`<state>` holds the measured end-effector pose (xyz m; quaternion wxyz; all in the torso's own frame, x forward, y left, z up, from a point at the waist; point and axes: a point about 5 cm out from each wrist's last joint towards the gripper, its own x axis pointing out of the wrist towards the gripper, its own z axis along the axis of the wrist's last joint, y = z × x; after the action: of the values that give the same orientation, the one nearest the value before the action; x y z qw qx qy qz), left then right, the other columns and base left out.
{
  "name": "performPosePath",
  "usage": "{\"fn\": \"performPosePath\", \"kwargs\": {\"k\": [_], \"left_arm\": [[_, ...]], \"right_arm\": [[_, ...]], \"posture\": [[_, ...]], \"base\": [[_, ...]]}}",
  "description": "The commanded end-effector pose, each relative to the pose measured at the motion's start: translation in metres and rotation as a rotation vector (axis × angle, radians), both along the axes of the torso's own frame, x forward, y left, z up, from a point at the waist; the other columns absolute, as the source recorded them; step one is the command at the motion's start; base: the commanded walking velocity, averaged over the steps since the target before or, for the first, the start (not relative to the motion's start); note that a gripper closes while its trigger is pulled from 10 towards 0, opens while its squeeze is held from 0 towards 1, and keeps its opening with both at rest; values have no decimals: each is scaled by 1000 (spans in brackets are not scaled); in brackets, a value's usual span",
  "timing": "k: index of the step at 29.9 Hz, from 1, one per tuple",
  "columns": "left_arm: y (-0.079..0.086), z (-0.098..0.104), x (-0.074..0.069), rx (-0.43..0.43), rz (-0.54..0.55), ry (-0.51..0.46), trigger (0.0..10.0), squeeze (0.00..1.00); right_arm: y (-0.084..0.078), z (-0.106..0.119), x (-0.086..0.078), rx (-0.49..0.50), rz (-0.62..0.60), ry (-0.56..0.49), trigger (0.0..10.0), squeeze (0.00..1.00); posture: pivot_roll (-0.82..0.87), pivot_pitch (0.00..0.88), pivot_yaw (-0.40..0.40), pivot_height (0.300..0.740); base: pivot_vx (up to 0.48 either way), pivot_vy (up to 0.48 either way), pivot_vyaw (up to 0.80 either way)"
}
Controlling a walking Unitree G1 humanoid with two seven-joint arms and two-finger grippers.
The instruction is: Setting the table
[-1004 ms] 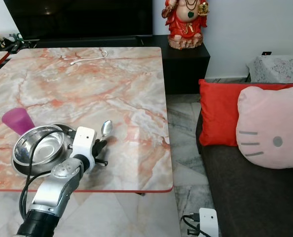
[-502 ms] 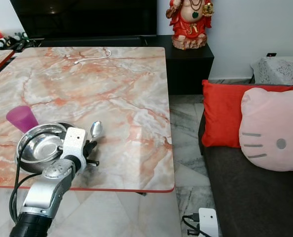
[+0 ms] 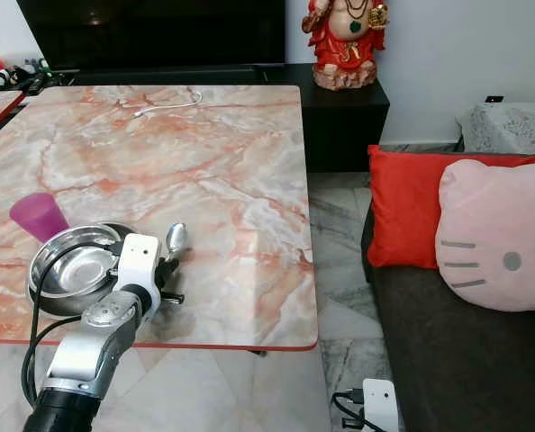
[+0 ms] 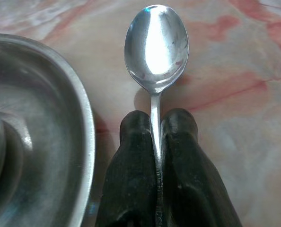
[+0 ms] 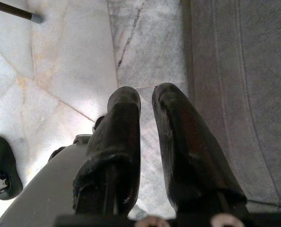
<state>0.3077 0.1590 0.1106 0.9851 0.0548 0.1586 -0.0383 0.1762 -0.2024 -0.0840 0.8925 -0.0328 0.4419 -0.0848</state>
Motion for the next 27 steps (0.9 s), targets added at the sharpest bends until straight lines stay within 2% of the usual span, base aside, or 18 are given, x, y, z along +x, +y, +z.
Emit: {"fn": "performPosePath", "kwargs": {"k": [1,20,24,25,27], "left_arm": [[3,-4,0,15,21,27,10000,0],[4,-7,-2,35,14,43,10000,0],[5,-8,-2,37,17,44,10000,12],[5,-8,-2,37,19,45,10000,55],[5,-8,-2,37,20,46,10000,63]], "right_arm": [[2,0,1,5,-6,-4,10000,0],[3,0,1,-1,-6,-8,10000,0],[4,1,2,-1,-6,-12,10000,0],[4,1,2,0,-7,-13,10000,0],[4,1,3,-1,-6,-15,10000,0]], "posture": [[-51,75,28,732],[-51,77,27,732],[-52,78,27,732],[-52,77,26,732],[-52,77,26,732]], "base": [[0,0,0],[0,0,0],[0,0,0],[0,0,0],[0,0,0]]}}
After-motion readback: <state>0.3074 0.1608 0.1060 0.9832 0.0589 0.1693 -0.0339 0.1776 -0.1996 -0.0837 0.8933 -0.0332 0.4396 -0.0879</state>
